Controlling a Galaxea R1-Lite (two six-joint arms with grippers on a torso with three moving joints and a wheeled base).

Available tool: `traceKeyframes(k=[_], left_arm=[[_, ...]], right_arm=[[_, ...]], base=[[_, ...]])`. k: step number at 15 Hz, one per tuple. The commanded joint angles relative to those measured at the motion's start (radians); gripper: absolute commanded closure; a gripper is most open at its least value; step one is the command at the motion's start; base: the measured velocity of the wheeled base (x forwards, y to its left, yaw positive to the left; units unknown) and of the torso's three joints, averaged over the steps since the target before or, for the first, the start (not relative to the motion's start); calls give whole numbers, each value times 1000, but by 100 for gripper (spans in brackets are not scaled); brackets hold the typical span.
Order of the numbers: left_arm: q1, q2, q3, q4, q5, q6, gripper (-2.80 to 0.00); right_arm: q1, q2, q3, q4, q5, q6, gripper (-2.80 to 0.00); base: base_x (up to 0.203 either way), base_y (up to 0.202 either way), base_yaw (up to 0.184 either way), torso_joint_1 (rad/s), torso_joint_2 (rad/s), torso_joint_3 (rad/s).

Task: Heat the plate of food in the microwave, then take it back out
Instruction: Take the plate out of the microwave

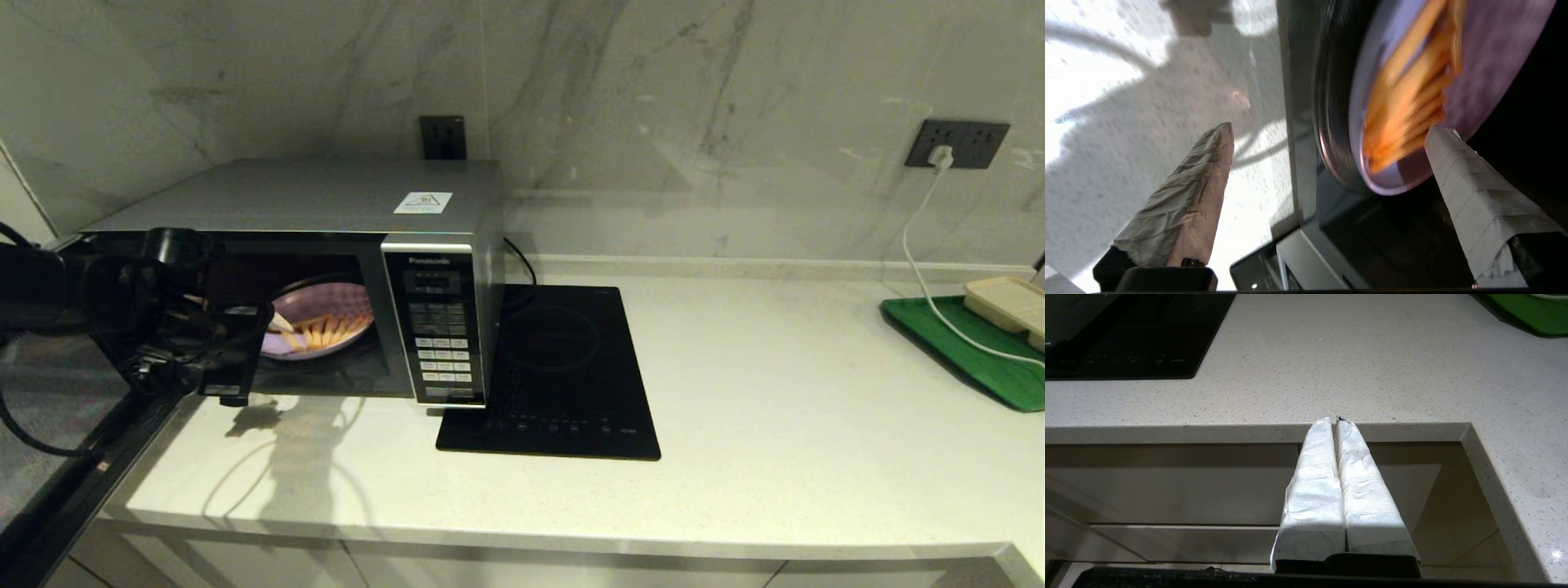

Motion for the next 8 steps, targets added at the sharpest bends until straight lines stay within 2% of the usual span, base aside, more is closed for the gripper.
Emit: traceKeyframes(k=[1, 8], left_arm=[[9, 27, -10, 3, 1, -8, -280], [13, 57, -9, 26, 4, -6, -280]], right_arm=[[0, 1, 0, 1, 0, 1, 0], [0, -1, 0, 1, 0, 1, 0]], base=[[0, 0, 0, 0, 0, 0], [0, 0, 0, 0, 0, 0]])
